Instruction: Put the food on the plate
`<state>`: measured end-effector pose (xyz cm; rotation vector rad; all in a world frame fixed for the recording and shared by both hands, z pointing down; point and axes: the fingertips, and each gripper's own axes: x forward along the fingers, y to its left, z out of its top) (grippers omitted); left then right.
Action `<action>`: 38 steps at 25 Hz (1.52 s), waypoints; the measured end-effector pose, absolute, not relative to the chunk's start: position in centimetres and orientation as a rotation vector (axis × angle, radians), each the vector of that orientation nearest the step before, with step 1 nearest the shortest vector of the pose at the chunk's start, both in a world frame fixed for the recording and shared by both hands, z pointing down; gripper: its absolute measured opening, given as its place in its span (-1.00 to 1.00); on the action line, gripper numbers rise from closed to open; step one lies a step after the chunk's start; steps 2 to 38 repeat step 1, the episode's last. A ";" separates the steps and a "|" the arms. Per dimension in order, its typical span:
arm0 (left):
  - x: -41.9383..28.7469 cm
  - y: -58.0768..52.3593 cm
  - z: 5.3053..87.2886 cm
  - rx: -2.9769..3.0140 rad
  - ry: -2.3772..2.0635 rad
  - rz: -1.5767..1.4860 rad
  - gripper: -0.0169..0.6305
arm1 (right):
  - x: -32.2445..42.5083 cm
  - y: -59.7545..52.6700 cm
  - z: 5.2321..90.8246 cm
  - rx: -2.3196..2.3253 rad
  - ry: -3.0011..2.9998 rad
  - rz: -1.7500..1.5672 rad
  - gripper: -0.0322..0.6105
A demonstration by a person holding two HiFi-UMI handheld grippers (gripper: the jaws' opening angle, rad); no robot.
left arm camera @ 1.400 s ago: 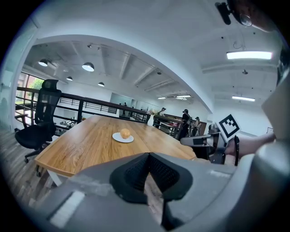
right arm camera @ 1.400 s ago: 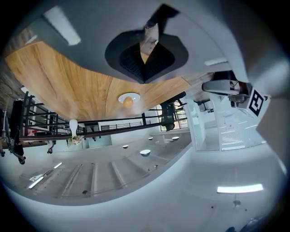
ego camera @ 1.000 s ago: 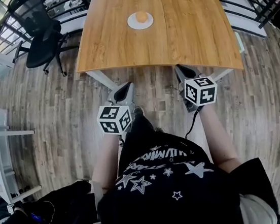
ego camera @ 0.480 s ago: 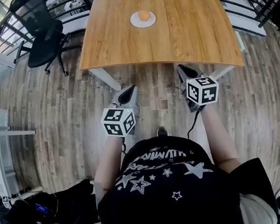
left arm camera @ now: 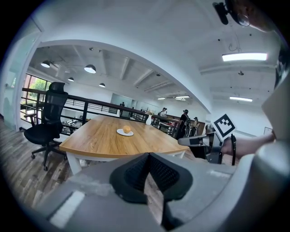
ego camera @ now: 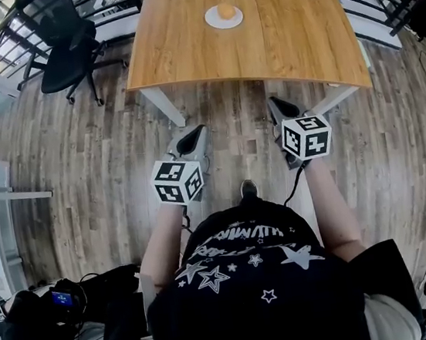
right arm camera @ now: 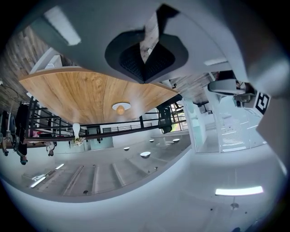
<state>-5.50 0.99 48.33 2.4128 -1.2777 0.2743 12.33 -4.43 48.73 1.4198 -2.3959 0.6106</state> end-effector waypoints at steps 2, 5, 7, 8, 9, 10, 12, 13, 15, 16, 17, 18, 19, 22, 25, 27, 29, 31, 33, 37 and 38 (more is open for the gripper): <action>-5.8 1.3 48.2 2.418 -1.275 0.276 -0.94 | 12.0 -4.0 48.6 1.420 -2.394 0.604 -0.89; -5.8 1.3 48.2 2.418 -1.275 0.276 -0.94 | 12.0 -4.0 48.6 1.420 -2.394 0.604 -0.89; -5.8 1.3 48.2 2.418 -1.275 0.276 -0.94 | 12.0 -4.0 48.6 1.420 -2.394 0.604 -0.89; -5.8 1.3 48.2 2.418 -1.275 0.276 -0.94 | 12.0 -4.0 48.6 1.420 -2.394 0.604 -0.89; -5.8 1.3 48.2 2.418 -1.275 0.276 -0.94 | 12.0 -4.0 48.6 1.420 -2.394 0.604 -0.89; -5.8 1.3 48.2 2.418 -1.275 0.276 -0.94 | 12.0 -4.0 48.6 1.420 -2.394 0.604 -0.89; -5.8 1.3 48.2 2.418 -1.275 0.276 -0.94 | 12.0 -4.0 48.6 1.420 -2.394 0.604 -0.89; -5.8 1.3 48.2 2.418 -1.275 0.276 -0.94 | 12.0 -4.0 48.6 1.420 -2.394 0.604 -0.89; -5.8 1.3 48.2 2.418 -1.275 0.276 -0.94 | 12.0 -4.0 48.6 1.420 -2.394 0.604 -0.89; -5.8 1.3 48.2 2.418 -1.275 0.276 -0.94 | 12.0 -4.0 48.6 1.420 -2.394 0.604 -0.89; -5.8 1.3 48.2 2.418 -1.275 0.276 -0.94 | 12.0 -4.0 48.6 1.420 -2.394 0.604 -0.89; -5.8 1.3 48.2 2.418 -1.275 0.276 -0.94 | 12.0 -4.0 48.6 1.420 -2.394 0.604 -0.89; -5.8 1.3 48.2 2.418 -1.275 0.276 -0.94 | 12.0 -4.0 48.6 1.420 -2.394 0.604 -0.89; -5.8 1.3 48.2 2.418 -1.275 0.276 -0.94 | 12.0 -4.0 48.6 1.420 -2.394 0.604 -0.89; -5.8 1.3 48.2 2.418 -1.275 0.276 -0.94 | 12.0 -4.0 48.6 1.420 -2.394 0.604 -0.89; -5.8 1.3 48.2 2.418 -1.275 0.276 -0.94 | 12.0 -4.0 48.6 1.420 -2.394 0.604 -0.89; -5.8 1.3 48.2 2.418 -1.275 0.276 -0.94 | 12.0 -4.0 48.6 1.420 -2.394 0.604 -0.89; -5.8 1.3 48.2 2.418 -1.275 0.276 -0.94 | 12.0 -4.0 48.6 1.420 -2.394 0.604 -0.89; -5.8 1.3 48.2 2.418 -1.275 0.276 -0.94 | 12.0 -4.0 48.6 1.420 -2.394 0.604 -0.89; -5.8 1.3 48.2 2.418 -1.275 0.276 -0.94 | 12.0 -4.0 48.6 1.420 -2.394 0.604 -0.89; -5.8 1.3 48.2 2.418 -1.275 0.276 -0.94 | 12.0 -4.0 48.6 1.420 -2.394 0.604 -0.89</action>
